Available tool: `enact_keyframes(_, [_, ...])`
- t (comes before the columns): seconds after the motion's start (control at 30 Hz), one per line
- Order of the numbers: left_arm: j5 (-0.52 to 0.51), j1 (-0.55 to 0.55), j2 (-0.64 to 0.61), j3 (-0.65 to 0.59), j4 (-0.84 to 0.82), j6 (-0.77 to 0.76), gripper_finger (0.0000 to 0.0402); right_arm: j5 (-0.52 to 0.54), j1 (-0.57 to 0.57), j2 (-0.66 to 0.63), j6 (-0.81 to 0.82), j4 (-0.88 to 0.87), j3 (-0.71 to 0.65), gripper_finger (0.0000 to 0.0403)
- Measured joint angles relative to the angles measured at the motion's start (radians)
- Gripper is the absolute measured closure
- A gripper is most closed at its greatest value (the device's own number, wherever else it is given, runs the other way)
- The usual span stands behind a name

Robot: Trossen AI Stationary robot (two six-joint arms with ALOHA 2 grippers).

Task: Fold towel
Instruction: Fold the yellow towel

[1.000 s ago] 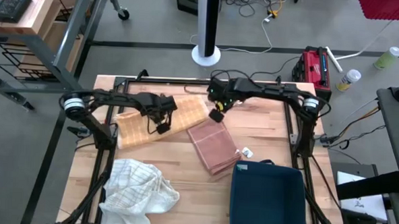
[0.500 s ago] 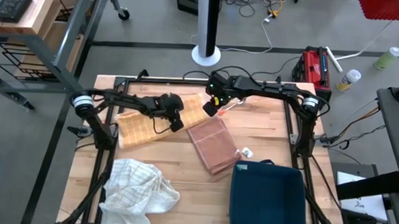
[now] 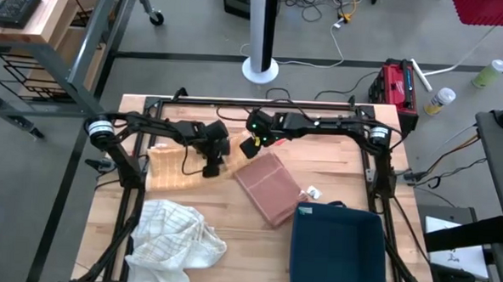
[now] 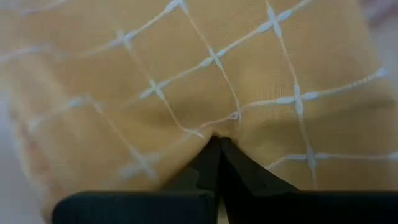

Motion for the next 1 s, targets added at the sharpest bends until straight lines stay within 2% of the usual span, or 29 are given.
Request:
enact_keyframes(0.07, [0.031, 0.000, 0.000, -0.002, -0.002, 0.018, 0.0401, 0.000, 0.001, 0.023, 0.015, 0.034, 0.001, 0.0192])
enact_keyframes(0.17, [0.006, -0.002, -0.001, -0.003, 0.000, 0.024, 0.0401, -0.003, -0.004, 0.049, 0.041, 0.032, 0.001, 0.0180])
enact_keyframes(0.43, [-0.350, -0.002, -0.015, -0.003, 0.016, -0.074, 0.0401, -0.011, -0.006, 0.105, 0.053, 0.024, 0.001, 0.0172])
enact_keyframes(0.5, [-0.392, -0.001, -0.022, -0.005, -0.008, -0.093, 0.0401, -0.002, -0.006, 0.114, 0.056, 0.024, 0.001, 0.0171])
enact_keyframes(0.6, [-0.392, 0.001, -0.029, -0.006, -0.024, -0.074, 0.0401, 0.019, -0.009, 0.119, 0.057, 0.021, 0.001, 0.0172])
enact_keyframes(0.77, [-0.369, -0.004, -0.032, -0.013, -0.023, -0.062, 0.0401, 0.150, -0.008, 0.116, 0.049, 0.020, 0.041, 0.0171])
enact_keyframes(1.0, [-0.244, -0.020, -0.035, -0.014, -0.026, -0.026, 0.0401, 0.153, -0.008, 0.195, 0.012, -0.016, 0.130, 0.0176])
